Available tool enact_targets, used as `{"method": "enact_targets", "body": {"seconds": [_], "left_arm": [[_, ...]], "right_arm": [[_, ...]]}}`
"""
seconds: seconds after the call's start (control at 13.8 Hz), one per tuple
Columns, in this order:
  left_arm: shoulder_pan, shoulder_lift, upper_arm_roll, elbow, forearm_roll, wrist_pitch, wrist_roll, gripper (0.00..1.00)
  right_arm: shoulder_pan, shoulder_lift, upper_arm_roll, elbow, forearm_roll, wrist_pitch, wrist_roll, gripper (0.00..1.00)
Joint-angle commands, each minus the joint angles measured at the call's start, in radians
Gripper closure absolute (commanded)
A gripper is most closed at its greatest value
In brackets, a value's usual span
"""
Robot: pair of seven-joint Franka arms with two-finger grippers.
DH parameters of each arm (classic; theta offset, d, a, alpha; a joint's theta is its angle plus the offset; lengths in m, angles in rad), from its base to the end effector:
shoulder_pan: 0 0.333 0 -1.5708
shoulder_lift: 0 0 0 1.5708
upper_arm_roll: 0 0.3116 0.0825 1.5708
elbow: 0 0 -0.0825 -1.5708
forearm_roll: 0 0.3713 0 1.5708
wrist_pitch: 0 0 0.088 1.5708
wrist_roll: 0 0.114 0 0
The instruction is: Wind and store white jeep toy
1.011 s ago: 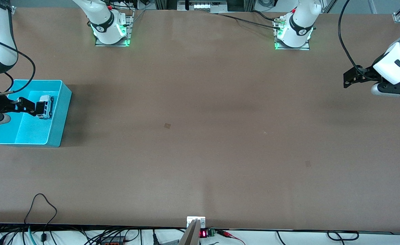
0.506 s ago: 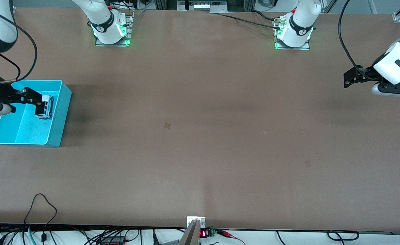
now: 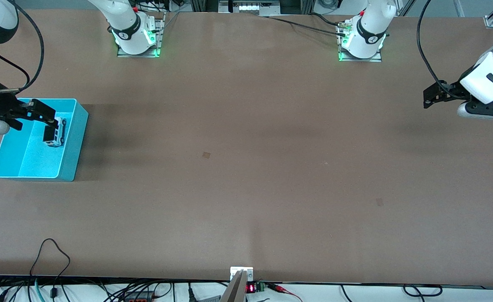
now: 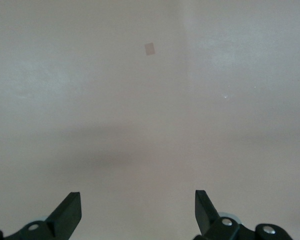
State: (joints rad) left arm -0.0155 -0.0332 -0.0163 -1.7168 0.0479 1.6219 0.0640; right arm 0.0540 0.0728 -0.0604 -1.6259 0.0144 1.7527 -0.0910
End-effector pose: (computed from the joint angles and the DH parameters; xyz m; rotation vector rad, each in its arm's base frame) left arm 0.5311 -0.0118 0.5683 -3.0890 0.1541 0.0966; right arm 0.5777 -0.0012 0.5632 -3.1305 -0.1295 -0.0855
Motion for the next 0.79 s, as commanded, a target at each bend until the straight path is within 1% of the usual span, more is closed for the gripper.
{"method": "enact_targets", "body": {"seconds": [0.0, 0.36, 0.51, 0.58, 0.72], "left_arm": [[-0.009, -0.008, -0.004, 0.014, 0.03, -0.016, 0.016, 0.0], [-0.012, -0.008, -0.004, 0.016, 0.03, -0.016, 0.016, 0.0], [-0.011, -0.008, -0.004, 0.016, 0.03, -0.016, 0.016, 0.0], [-0.012, -0.008, -0.004, 0.016, 0.03, -0.016, 0.014, 0.0], [-0.011, -0.007, -0.004, 0.016, 0.03, -0.016, 0.014, 0.0]], "right_arm": [[0.02, 0.005, -0.007, 0.05, 0.015, -0.039, 0.011, 0.0], [0.018, 0.005, -0.003, 0.072, 0.012, -0.048, 0.01, 0.0], [0.017, 0.004, -0.004, 0.112, 0.015, -0.126, 0.02, 0.0], [0.015, -0.01, -0.006, 0.112, 0.015, -0.156, 0.023, 0.0], [0.015, -0.05, -0.006, 0.071, 0.016, -0.139, 0.033, 0.0]]}}
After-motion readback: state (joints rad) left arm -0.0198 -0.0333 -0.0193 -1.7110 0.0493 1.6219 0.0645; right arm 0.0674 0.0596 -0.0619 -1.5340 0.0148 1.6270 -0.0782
